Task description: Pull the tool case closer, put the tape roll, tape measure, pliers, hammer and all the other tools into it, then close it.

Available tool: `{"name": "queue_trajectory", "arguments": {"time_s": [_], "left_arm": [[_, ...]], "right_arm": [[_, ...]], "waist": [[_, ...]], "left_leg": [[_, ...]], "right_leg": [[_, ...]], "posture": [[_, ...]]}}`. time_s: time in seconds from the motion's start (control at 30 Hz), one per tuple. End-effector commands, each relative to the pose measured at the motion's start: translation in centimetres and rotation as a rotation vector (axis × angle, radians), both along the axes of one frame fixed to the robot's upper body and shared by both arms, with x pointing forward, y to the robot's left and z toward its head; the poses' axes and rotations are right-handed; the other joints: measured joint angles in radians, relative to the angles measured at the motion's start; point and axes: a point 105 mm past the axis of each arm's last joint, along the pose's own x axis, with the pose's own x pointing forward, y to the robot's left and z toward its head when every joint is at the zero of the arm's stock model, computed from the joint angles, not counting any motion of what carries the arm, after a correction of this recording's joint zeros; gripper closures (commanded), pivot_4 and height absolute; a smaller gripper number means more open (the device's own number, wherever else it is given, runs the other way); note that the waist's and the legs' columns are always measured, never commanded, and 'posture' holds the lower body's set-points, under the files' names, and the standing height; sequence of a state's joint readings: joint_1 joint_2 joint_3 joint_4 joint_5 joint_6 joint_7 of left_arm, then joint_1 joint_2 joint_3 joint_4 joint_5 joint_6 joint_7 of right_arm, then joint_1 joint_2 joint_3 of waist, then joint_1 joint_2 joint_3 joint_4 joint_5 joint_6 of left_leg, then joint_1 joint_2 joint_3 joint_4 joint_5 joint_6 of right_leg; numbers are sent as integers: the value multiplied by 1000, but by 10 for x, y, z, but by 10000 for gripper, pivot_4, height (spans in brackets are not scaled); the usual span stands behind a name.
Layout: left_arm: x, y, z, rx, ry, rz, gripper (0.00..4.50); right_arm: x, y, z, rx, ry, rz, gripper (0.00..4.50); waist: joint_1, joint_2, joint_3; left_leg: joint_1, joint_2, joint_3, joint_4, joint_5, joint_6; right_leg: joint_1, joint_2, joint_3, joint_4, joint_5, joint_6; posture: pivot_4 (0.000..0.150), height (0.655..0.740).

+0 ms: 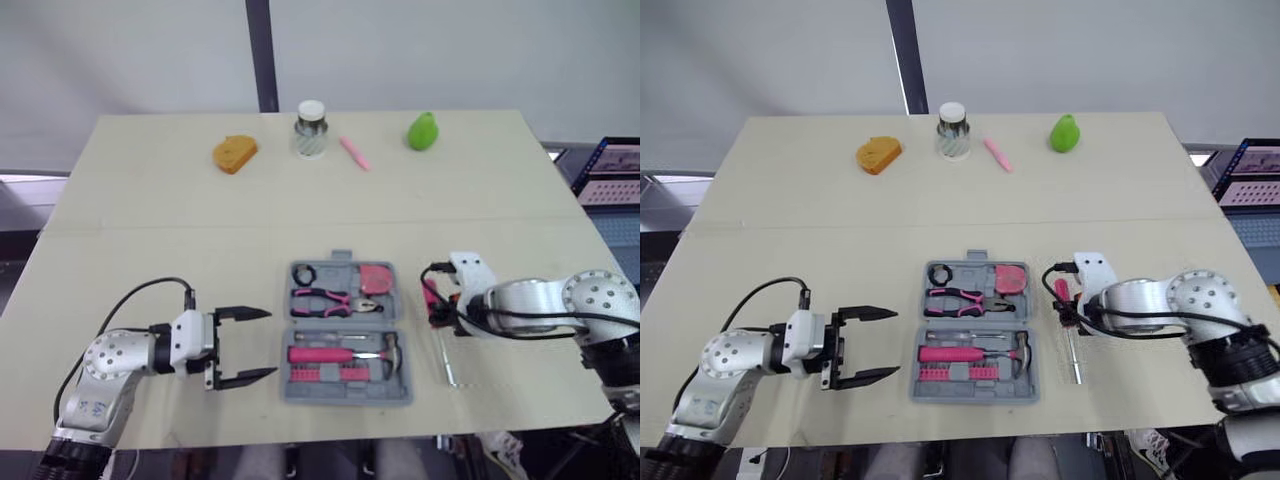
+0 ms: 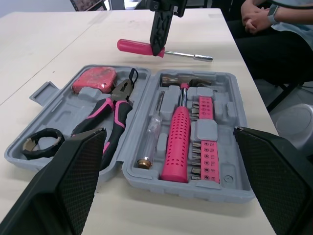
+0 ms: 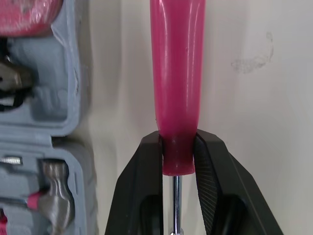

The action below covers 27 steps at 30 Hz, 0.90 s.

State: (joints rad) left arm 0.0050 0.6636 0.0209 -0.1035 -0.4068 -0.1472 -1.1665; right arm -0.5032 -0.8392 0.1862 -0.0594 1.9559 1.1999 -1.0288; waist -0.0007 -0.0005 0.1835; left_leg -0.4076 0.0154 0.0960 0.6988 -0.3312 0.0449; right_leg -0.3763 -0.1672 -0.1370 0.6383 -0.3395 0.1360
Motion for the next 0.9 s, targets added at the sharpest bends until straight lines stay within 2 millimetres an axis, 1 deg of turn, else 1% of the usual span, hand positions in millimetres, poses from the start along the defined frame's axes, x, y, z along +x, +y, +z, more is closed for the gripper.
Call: {"name": "queue_trajectory", "arguments": {"time_s": [0.03,0.17,0.3,0.57,0.9], "left_arm": [[-2,0,4,1,-27,-6,0],[-2,0,4,5,-27,-2,0],[-2,1,5,7,-30,3,0],[-5,3,5,11,-27,18,0],[-8,3,5,14,-24,32,0]], "right_arm": [[1,2,8,8,-56,-77,39970],[0,4,4,16,-46,-120,39970],[5,3,4,13,-28,-127,39970],[8,4,0,16,15,-69,39970],[9,13,-5,47,79,38,39970]], "waist": [[0,0,0],[-2,0,0],[-3,0,0],[-3,0,0],[-4,0,0]], "left_leg": [[0,0,0,0,0,0],[0,0,0,0,0,0],[0,0,0,0,0,0],[0,0,0,0,0,0],[0,0,0,-1,0,1]], "right_leg": [[0,0,0,0,0,0],[0,0,0,-1,0,0],[0,1,1,-1,0,0],[0,1,1,-1,0,0],[0,0,1,-1,0,0]], "posture": [[1500,6950],[1500,6950],[1500,6950],[1500,6950],[1500,6950]]}}
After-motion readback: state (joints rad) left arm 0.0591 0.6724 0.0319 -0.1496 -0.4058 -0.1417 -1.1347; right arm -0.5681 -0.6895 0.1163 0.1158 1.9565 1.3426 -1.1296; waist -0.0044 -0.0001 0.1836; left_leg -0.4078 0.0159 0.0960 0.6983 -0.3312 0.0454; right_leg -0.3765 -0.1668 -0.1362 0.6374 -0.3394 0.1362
